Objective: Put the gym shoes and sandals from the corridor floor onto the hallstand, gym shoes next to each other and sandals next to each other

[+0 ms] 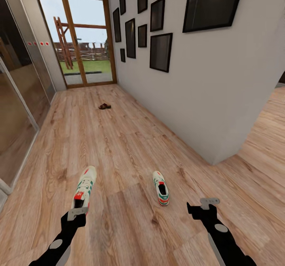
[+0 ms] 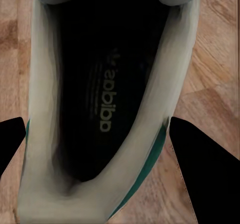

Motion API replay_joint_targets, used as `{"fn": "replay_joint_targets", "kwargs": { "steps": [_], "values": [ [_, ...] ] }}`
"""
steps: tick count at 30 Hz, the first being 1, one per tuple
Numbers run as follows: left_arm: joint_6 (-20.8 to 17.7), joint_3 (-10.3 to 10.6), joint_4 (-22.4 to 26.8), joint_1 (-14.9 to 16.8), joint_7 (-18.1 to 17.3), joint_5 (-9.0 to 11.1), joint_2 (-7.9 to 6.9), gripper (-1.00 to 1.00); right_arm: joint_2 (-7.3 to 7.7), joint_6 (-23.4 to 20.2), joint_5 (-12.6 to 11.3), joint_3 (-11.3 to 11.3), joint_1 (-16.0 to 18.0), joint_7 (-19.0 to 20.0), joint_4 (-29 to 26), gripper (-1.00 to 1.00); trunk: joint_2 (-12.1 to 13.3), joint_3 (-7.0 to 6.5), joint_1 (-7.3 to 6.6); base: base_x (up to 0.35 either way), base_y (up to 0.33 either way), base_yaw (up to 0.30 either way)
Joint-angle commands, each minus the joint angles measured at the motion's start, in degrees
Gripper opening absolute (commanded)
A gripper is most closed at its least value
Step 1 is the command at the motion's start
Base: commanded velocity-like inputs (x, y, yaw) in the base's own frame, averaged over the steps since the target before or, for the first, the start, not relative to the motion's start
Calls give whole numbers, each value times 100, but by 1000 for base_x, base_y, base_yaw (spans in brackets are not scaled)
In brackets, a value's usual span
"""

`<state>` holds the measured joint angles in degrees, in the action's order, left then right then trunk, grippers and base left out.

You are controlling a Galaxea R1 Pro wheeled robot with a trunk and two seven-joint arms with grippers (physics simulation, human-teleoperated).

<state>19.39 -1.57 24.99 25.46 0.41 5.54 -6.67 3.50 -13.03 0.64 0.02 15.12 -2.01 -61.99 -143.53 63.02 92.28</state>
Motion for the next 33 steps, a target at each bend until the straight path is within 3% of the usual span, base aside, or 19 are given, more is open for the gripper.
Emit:
{"fn": "replay_joint_targets", "kwargs": {
  "steps": [1,18,33],
  "values": [
    [19,11,42,0,5,52,-2,-100,2,48,6,6,3,-19,39,100,-2,-4,-1,6,0,0],
    [-20,-10,270,2,15,66,-11,-100,-14,225,4,12,6,-19,230,100,-2,-58,-1,267,125,2],
    [-18,-8,270,2,12,70,-10,-100,-25,230,-2,15,6,-27,229,100,-2,-58,-1,333,20,241]
  ]
}}
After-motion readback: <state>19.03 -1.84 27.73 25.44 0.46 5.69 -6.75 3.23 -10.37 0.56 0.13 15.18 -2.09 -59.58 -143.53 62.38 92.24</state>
